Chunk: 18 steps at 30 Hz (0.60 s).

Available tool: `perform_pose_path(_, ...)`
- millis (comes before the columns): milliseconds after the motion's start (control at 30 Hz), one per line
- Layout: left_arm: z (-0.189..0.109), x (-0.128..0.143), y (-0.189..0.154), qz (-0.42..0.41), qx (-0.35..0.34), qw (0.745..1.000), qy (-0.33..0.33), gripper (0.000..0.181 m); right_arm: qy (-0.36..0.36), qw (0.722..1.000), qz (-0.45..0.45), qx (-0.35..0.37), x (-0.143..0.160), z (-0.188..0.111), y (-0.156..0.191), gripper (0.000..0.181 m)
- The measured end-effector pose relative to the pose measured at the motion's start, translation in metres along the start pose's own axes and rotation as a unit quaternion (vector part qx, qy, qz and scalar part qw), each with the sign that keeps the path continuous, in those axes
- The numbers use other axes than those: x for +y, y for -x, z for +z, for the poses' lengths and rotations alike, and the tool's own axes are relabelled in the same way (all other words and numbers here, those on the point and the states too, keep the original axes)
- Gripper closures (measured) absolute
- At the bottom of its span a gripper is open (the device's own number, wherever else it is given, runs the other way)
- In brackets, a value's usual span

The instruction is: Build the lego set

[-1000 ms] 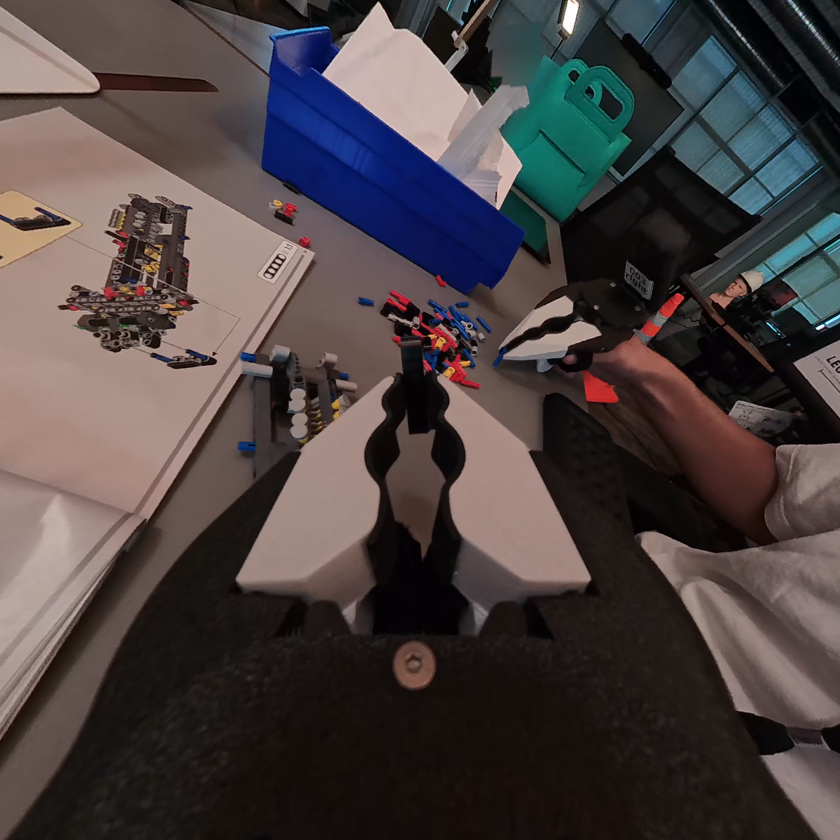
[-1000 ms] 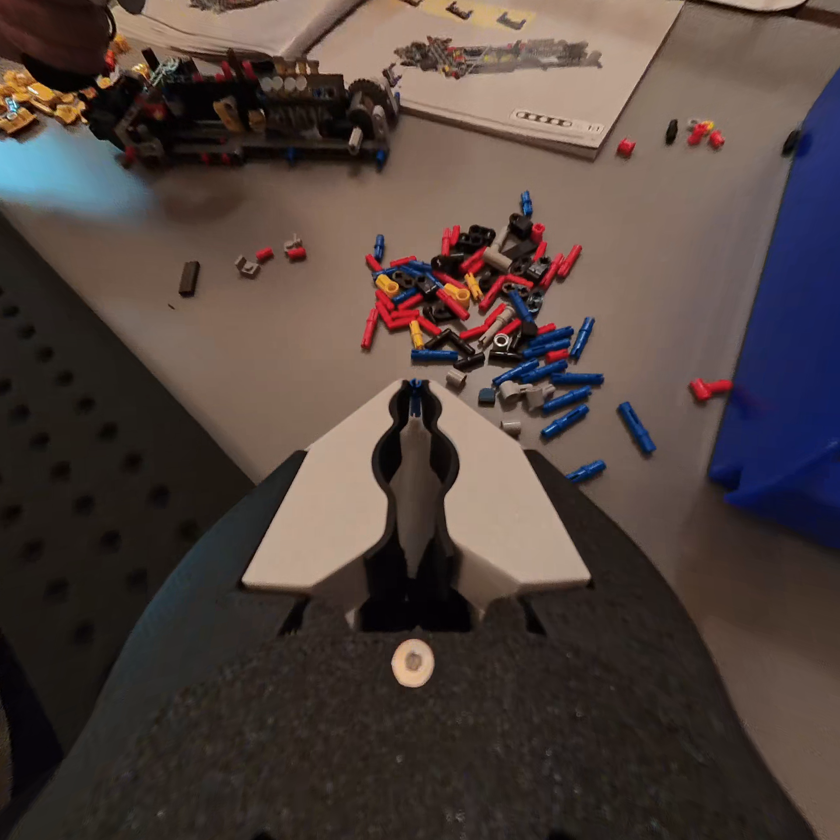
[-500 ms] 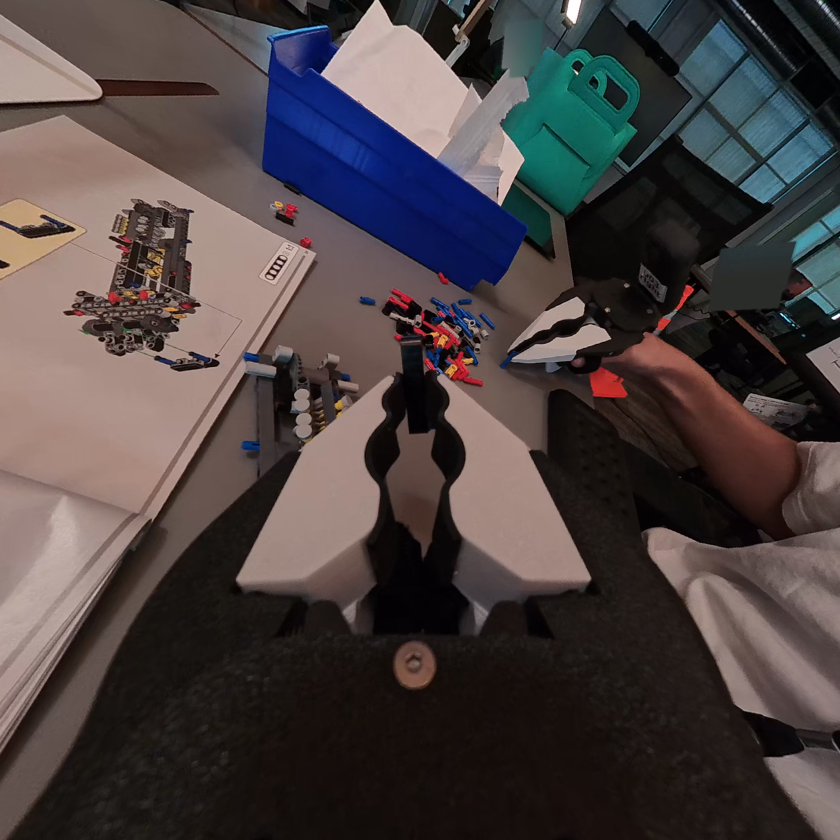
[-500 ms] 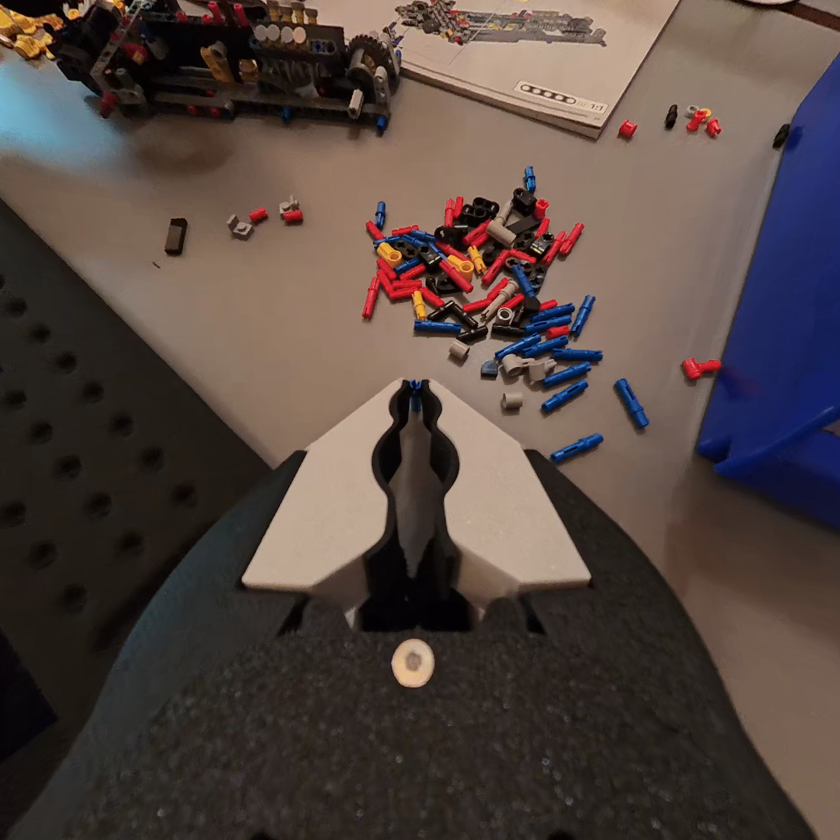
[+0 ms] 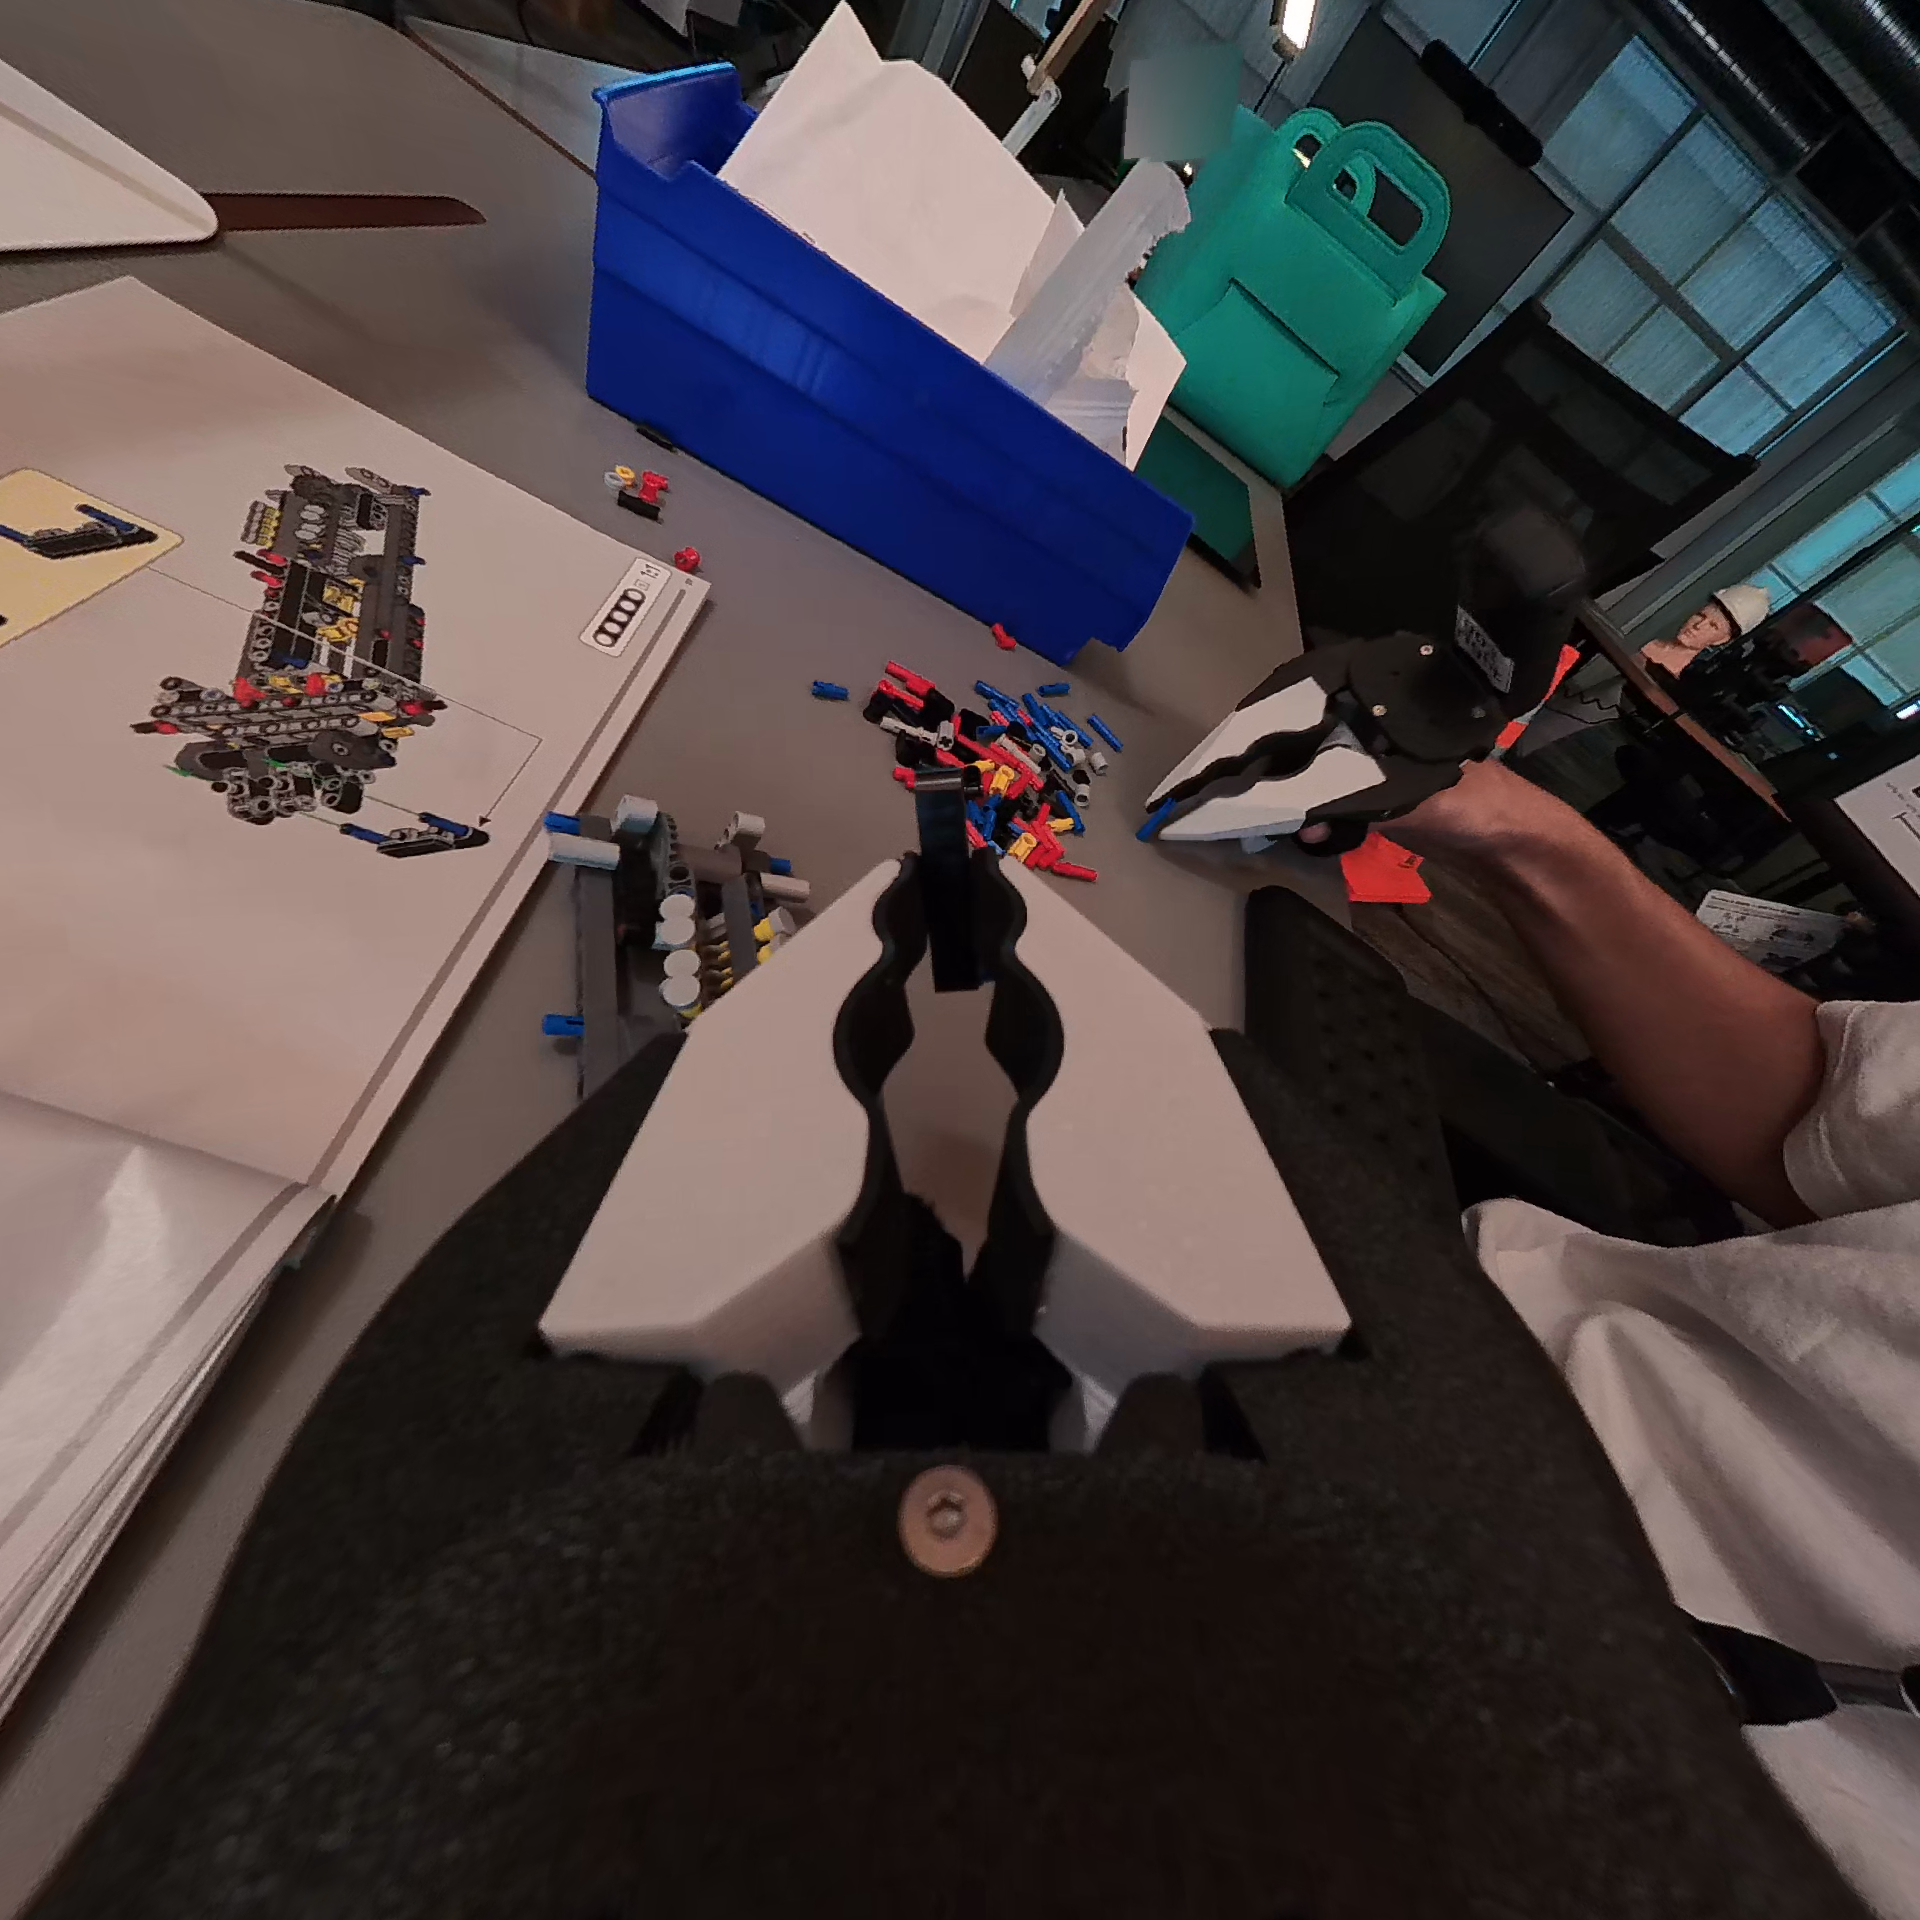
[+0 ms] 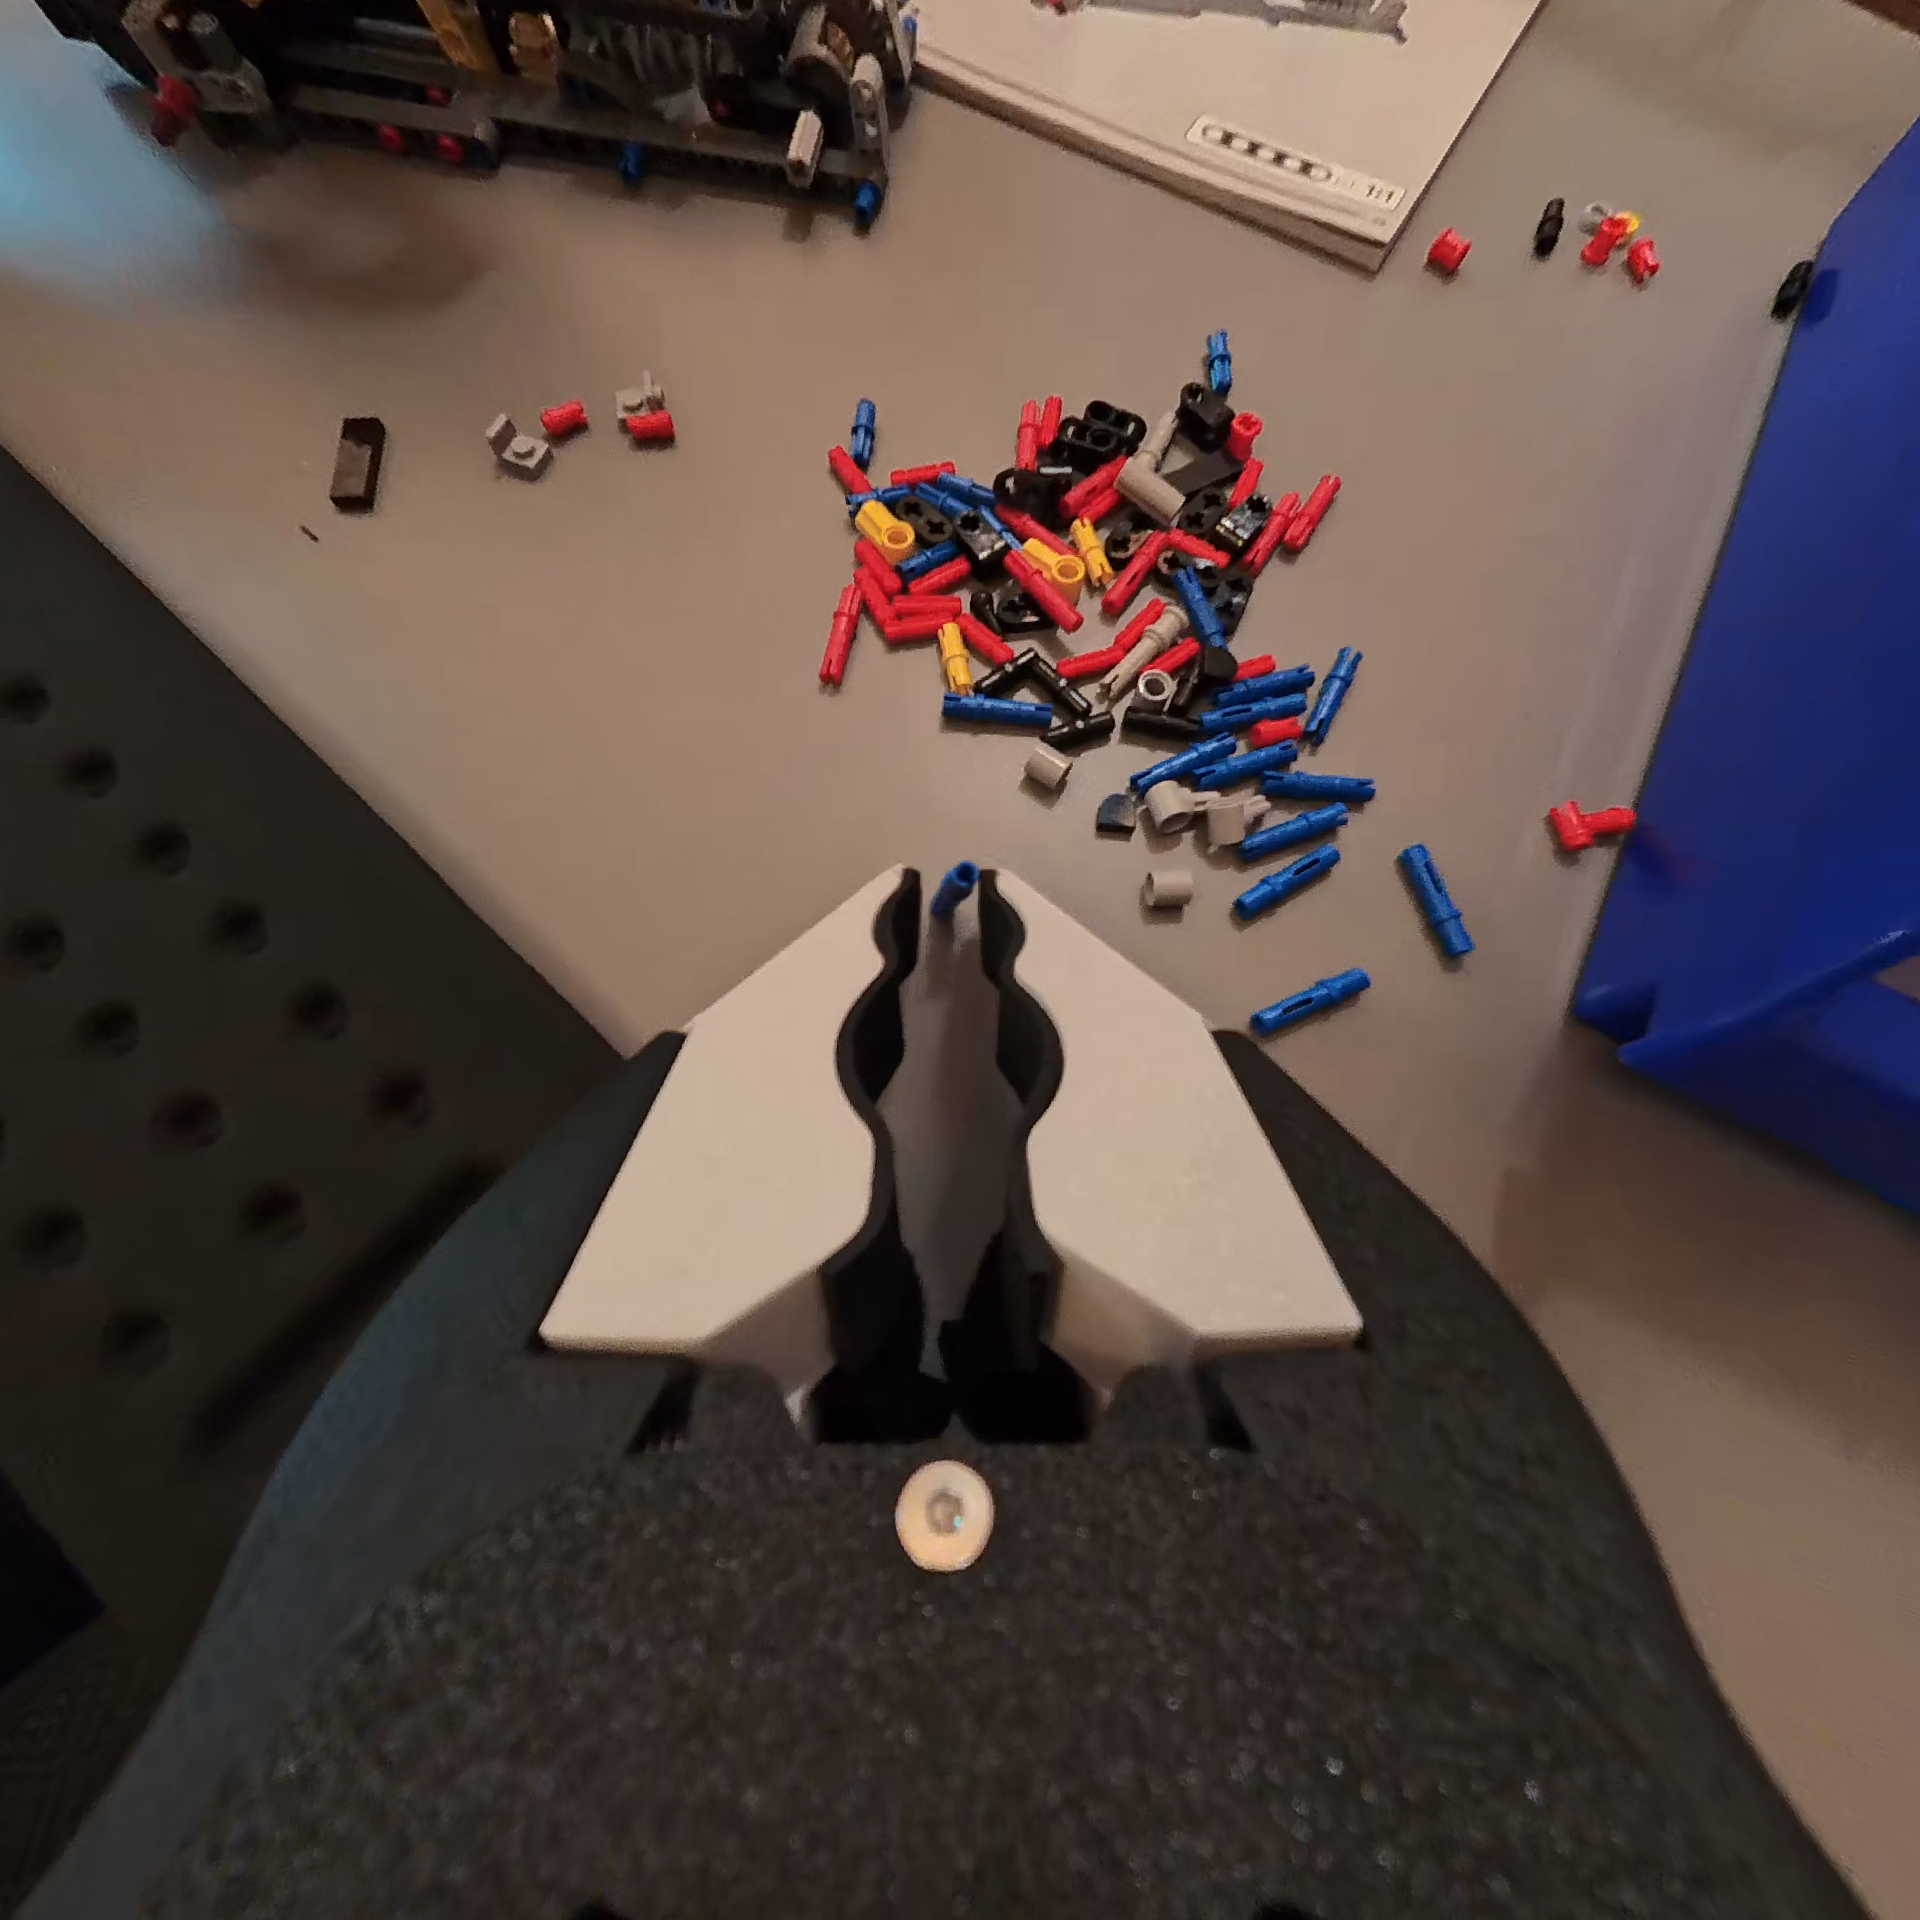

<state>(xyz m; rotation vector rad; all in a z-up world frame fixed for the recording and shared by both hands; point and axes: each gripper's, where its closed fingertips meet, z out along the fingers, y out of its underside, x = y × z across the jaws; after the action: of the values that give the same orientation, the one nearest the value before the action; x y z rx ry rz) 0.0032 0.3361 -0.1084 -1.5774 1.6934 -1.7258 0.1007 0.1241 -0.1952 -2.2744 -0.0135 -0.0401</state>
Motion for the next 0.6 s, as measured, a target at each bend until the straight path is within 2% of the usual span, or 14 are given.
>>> perform_pose_path(400,0.000,0.000,-0.002,0.004,0.001,1.000,0.002,0.175,0.048,0.999,-0.024,0.000,0.005,-0.002,-0.001,0.173)
perform_pose_path(600,-0.001,0.001,-0.005,0.008,0.007,1.000,0.007,0.175,0.054,0.998,-0.023,-0.010,0.005,-0.024,-0.008,0.164)
